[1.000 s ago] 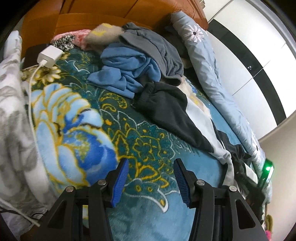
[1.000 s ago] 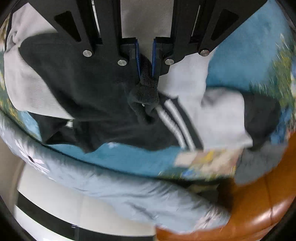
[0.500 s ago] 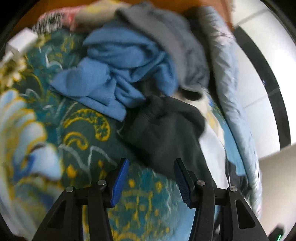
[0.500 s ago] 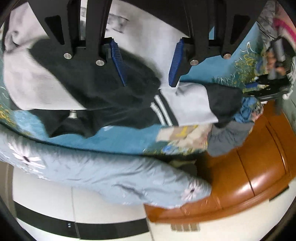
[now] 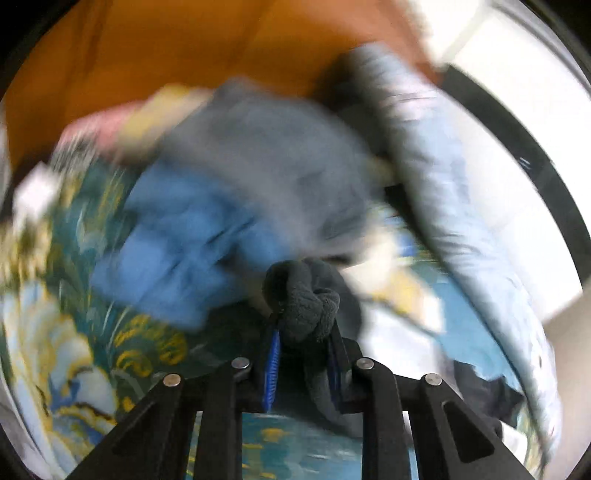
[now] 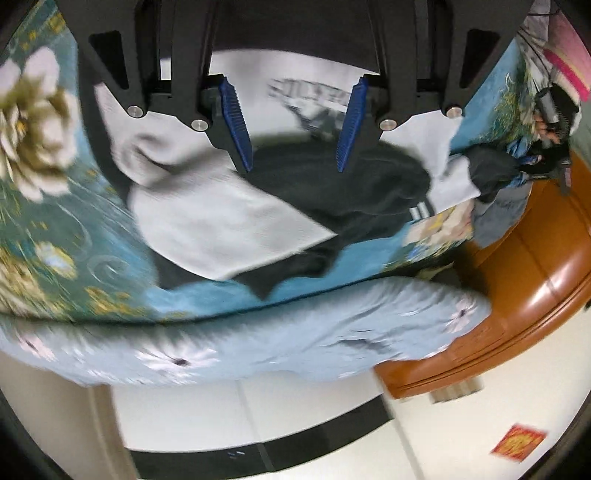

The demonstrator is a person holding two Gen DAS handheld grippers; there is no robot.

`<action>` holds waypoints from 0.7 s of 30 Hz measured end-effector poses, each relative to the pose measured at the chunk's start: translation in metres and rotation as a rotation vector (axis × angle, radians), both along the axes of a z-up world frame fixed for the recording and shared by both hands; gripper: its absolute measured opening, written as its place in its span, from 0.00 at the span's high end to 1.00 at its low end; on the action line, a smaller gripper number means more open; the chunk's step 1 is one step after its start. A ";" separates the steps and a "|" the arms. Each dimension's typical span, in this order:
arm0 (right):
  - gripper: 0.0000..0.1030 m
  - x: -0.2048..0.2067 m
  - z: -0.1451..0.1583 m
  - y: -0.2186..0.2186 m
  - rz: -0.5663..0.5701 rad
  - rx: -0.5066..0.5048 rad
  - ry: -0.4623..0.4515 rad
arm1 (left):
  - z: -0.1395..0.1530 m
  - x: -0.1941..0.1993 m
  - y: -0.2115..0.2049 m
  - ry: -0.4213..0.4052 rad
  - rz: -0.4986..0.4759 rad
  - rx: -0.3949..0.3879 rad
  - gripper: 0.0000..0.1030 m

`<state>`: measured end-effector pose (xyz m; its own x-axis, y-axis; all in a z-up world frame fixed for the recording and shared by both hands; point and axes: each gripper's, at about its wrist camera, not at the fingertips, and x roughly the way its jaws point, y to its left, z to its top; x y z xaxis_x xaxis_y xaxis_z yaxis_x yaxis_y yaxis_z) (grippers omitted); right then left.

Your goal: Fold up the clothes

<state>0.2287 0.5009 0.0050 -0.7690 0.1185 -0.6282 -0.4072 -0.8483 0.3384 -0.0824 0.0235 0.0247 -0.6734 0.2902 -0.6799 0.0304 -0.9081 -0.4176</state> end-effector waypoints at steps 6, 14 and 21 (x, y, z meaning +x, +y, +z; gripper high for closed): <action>0.52 0.028 -0.007 0.026 -0.041 -0.057 0.035 | 0.101 0.036 0.115 0.213 -0.242 -0.048 0.77; 0.52 0.056 -0.008 0.046 -0.046 -0.070 0.064 | 0.149 0.091 0.289 0.297 -0.554 -0.036 0.77; 0.52 0.082 -0.015 0.064 -0.090 -0.078 0.067 | 0.101 0.149 0.420 0.230 -0.797 -0.089 0.77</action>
